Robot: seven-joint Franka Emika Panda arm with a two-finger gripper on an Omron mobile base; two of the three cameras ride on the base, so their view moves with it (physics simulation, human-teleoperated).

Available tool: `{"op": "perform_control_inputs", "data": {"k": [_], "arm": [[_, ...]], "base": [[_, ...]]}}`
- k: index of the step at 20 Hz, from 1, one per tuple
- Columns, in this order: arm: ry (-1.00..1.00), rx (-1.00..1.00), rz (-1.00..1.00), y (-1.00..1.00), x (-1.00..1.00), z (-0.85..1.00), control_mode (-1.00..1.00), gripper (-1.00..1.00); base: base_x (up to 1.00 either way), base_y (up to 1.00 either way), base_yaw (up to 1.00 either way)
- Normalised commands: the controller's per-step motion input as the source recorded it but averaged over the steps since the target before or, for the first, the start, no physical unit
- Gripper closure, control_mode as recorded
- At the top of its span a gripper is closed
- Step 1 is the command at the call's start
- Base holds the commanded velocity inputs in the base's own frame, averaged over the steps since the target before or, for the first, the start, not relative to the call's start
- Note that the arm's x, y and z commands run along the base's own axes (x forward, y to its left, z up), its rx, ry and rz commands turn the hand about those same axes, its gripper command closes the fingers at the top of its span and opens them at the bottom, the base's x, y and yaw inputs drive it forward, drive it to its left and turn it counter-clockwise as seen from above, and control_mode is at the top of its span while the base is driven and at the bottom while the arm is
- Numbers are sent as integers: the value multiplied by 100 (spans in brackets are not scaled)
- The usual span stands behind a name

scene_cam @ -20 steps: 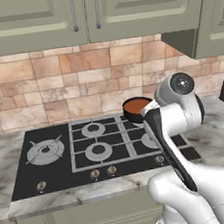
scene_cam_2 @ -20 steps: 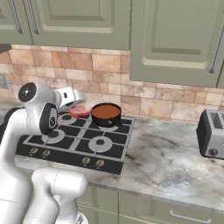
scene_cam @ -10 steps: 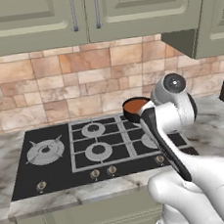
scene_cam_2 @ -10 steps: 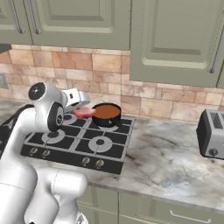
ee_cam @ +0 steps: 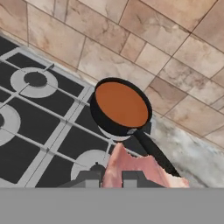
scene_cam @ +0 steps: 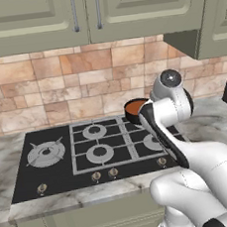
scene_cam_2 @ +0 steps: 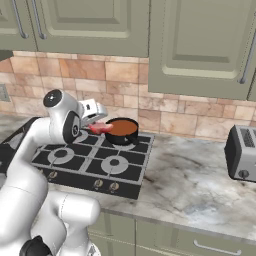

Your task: Retrieve the steak from the fridge and place it on the saucepan with marinade on the stove.

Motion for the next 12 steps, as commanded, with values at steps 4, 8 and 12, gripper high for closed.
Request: {"op": "perform_control_inputs", "data": {"k": [4, 8, 12], "arm": [[-8, 0, 0, 0, 14, -21, -100, 100], [-8, 0, 0, 0, 16, -16, -100, 100], [-1, 0, 0, 0, 13, 0, -100, 100]], "base": [[0, 0, 0], [0, 0, 0], [0, 0, 0]]}}
